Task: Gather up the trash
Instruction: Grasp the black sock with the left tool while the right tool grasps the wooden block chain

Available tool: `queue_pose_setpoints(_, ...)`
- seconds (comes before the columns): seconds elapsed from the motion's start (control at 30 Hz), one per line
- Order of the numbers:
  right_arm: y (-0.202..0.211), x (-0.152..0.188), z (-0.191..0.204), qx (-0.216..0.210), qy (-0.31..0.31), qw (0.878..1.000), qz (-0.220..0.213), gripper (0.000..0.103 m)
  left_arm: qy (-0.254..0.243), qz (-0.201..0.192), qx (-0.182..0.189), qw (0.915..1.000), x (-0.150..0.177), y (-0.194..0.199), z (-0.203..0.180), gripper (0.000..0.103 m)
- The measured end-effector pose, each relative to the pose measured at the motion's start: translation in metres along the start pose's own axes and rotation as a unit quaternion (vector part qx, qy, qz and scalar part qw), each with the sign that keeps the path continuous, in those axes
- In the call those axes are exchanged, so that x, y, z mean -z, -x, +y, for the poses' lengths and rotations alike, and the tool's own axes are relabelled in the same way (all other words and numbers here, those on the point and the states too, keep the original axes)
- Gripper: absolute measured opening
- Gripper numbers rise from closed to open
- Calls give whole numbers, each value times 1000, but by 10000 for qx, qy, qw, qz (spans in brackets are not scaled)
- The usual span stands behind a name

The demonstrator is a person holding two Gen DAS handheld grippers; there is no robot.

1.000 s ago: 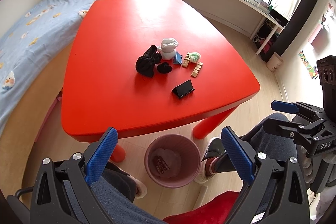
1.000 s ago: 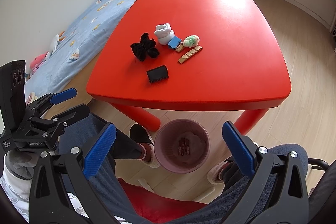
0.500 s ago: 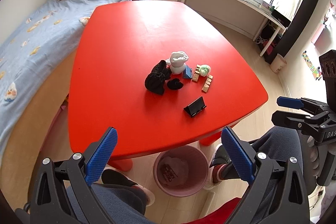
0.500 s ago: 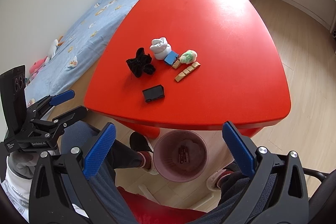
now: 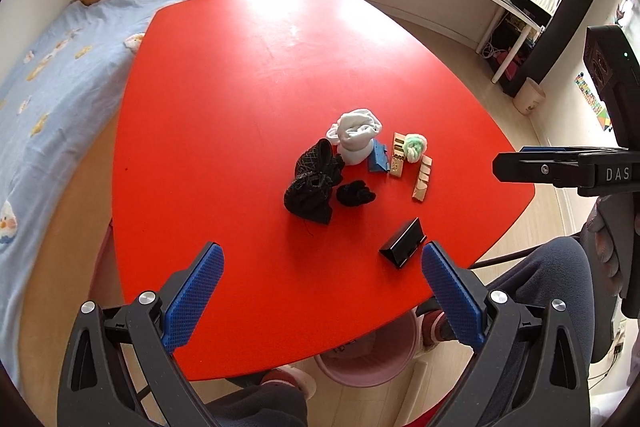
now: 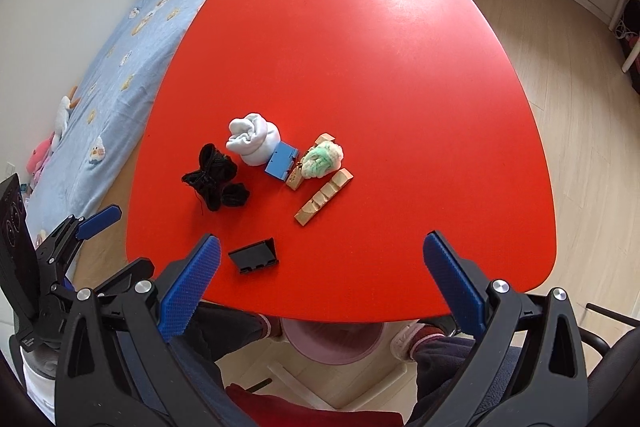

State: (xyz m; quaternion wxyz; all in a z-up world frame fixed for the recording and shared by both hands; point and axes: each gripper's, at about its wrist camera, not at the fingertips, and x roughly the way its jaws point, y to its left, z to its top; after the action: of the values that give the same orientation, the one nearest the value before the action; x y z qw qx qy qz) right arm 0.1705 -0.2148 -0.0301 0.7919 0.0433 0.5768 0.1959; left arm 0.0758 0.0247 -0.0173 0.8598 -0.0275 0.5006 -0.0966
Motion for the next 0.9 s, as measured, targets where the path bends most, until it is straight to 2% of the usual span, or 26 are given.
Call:
queue_pose_setpoints(0.27, -49, -26, -7, 116, -464, 9972, 566, 99, 292, 296, -1, 9991, -31, -31, 16, 95)
queue_pose_setpoints(0.53, -72, -38, -7, 110, -859, 9931, 789, 99, 380, 754, -95, 9964, -51, -72, 22, 95)
queue_pose_setpoints(0.6, -77, -39, -7, 120, -920, 9921, 842, 92, 458, 806, -115, 9956, -52, -78, 25, 95)
queue_pose_setpoints(0.73, -85, -39, -9, 124, -1046, 9902, 915, 87, 684, 744, -73, 9949, -55, -82, 28, 95)
queue_pose_setpoints(0.9, -88, -42, -5, 168, -1022, 9907, 880, 81, 716, 746, -142, 9945, -55, -85, 24, 95)
